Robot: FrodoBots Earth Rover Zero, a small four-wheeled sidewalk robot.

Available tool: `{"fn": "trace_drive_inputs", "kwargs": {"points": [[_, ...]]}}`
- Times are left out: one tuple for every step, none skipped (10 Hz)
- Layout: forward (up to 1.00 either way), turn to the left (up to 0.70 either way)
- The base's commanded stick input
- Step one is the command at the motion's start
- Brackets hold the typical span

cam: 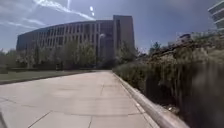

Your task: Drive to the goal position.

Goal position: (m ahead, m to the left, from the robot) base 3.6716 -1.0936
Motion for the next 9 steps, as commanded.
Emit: {"fn": "trace_drive_inputs", "kwargs": {"points": [[0.7, -0.05], [0.7, -0.05], [0.7, -0.05], [0.7, -0.05], [0.7, -0.05], [0.7, -0.05], [0.7, -0.05], [0.7, -0.05], [0.7, -0.05]]}}
